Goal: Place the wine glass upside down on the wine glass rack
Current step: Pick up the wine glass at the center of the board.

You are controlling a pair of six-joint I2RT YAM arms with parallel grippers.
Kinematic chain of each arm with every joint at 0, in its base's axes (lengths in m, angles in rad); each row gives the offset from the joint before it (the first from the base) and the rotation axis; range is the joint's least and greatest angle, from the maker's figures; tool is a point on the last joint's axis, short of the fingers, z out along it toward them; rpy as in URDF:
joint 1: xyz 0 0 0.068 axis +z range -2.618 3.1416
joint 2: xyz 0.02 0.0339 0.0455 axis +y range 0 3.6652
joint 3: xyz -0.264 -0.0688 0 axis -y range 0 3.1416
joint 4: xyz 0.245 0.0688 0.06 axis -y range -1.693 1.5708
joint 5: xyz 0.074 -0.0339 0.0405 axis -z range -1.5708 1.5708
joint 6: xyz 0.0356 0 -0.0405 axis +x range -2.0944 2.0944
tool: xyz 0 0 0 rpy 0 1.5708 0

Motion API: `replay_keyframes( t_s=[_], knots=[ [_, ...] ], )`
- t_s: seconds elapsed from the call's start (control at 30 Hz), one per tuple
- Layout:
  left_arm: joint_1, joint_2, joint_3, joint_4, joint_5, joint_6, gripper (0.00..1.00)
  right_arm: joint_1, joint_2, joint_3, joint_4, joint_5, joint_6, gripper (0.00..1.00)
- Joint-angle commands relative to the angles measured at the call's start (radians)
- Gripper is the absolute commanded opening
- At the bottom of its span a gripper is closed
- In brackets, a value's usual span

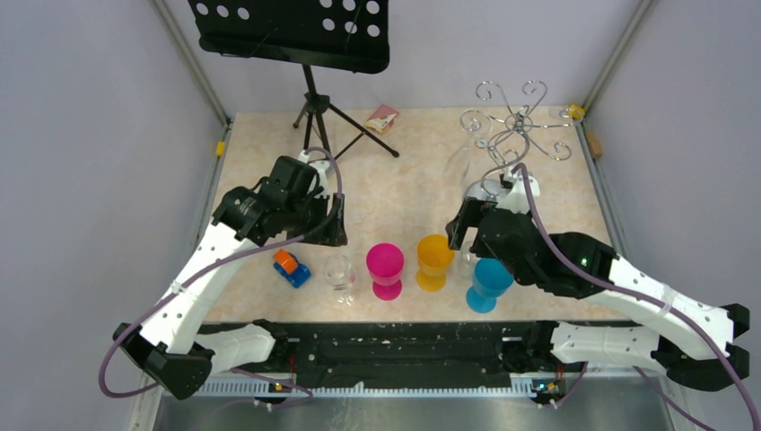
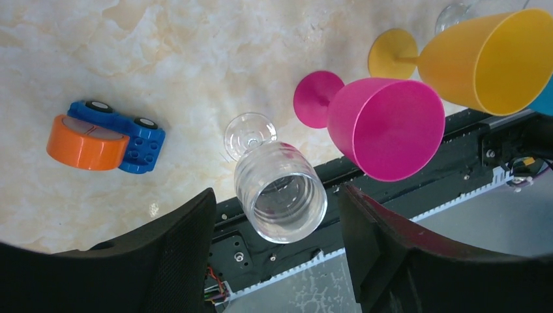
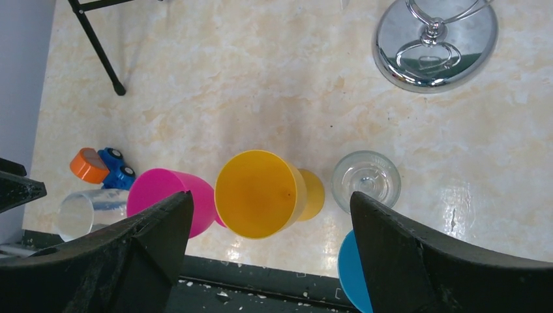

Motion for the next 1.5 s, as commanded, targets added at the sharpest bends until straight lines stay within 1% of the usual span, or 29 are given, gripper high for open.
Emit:
replay_keyframes(
  t_s=[0.0, 0.1, 0.33, 0.5, 0.77, 1.0, 1.23, 1.47],
  knots=[
    [0.000, -0.010, -0.006, -0.023, 0.055, 0.038, 0.71, -0.007, 0.017, 0.014, 0.041, -0.003, -0.018, 0.92],
    [-0.011, -0.022, -0.016, -0.007, 0.124, 0.064, 0.68, -0.007, 0.026, 0.017, 0.047, -0.006, -0.023, 0.92],
    [-0.039, -0.043, -0.063, 0.005, 0.213, 0.113, 0.60, -0.007, 0.038, 0.014, 0.047, -0.011, -0.026, 0.92],
    [-0.055, -0.041, -0.108, 0.000, 0.256, 0.119, 0.52, -0.008, 0.039, 0.019, 0.047, -0.008, -0.029, 0.92],
    [-0.085, -0.014, -0.162, 0.005, 0.266, 0.104, 0.40, -0.007, 0.036, 0.022, 0.046, -0.014, -0.031, 0.92],
    [-0.123, 0.013, -0.201, 0.012, 0.220, 0.096, 0.35, -0.008, 0.034, 0.019, 0.043, -0.017, -0.029, 0.92],
    [-0.168, 0.033, -0.220, 0.042, 0.195, 0.065, 0.27, -0.007, 0.034, 0.020, 0.057, -0.022, -0.034, 0.92],
    [-0.192, 0.046, -0.215, 0.024, 0.127, 0.062, 0.13, -0.007, 0.039, 0.023, 0.061, -0.027, -0.036, 0.92]
  ],
)
